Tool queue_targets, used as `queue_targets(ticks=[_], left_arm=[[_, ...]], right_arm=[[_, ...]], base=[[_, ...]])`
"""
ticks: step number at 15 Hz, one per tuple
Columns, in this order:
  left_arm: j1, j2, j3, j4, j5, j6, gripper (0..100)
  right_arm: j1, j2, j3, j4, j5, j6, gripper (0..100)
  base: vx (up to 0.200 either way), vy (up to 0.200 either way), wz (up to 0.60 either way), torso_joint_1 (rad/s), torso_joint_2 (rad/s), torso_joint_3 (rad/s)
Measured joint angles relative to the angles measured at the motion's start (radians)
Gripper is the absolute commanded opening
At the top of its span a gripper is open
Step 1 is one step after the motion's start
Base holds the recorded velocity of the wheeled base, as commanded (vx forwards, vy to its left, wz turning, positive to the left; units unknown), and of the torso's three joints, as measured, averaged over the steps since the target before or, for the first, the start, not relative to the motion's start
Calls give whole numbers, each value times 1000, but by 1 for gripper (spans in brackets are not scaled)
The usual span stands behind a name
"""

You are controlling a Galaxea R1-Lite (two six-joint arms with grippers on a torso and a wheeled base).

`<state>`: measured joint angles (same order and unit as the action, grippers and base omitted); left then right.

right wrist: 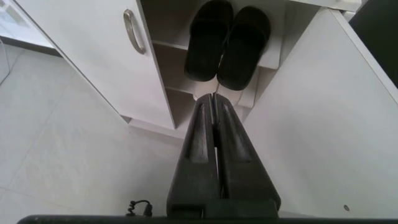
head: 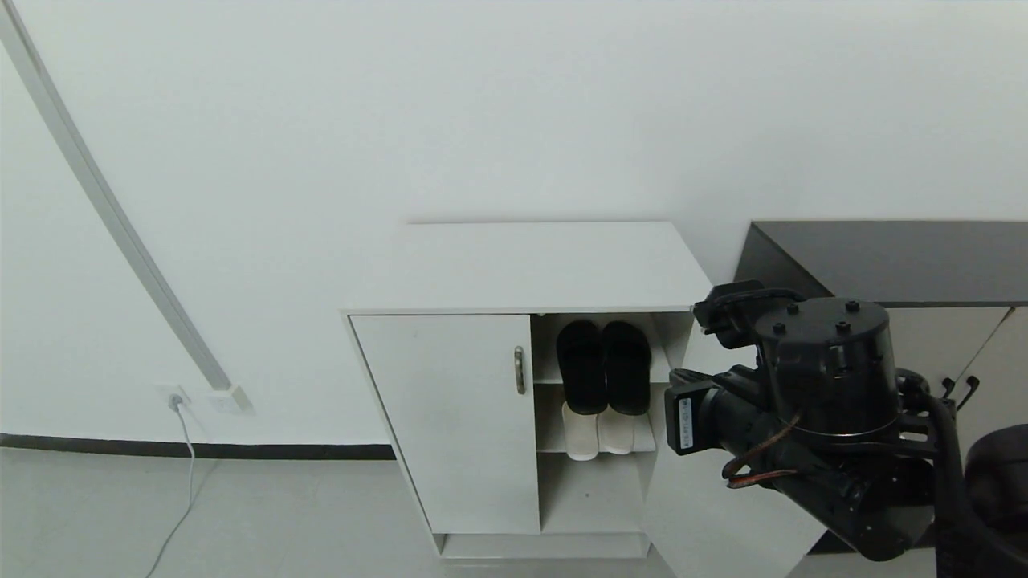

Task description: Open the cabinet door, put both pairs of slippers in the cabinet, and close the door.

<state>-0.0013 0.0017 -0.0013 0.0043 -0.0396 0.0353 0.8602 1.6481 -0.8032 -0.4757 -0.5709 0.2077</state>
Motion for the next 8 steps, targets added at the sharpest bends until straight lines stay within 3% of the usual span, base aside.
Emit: queue_targets(ticks=[6, 8], left_arm=[[-1, 0, 0, 0, 0, -2, 0], [0, 0, 0, 0, 0, -3, 0]], right_arm=[[-3, 0, 4, 1, 0, -2, 0], [-11, -2, 4, 0, -1, -4, 0]], base=[[0, 0, -600, 5, -2, 1], [0, 0, 0, 0, 0, 0]])
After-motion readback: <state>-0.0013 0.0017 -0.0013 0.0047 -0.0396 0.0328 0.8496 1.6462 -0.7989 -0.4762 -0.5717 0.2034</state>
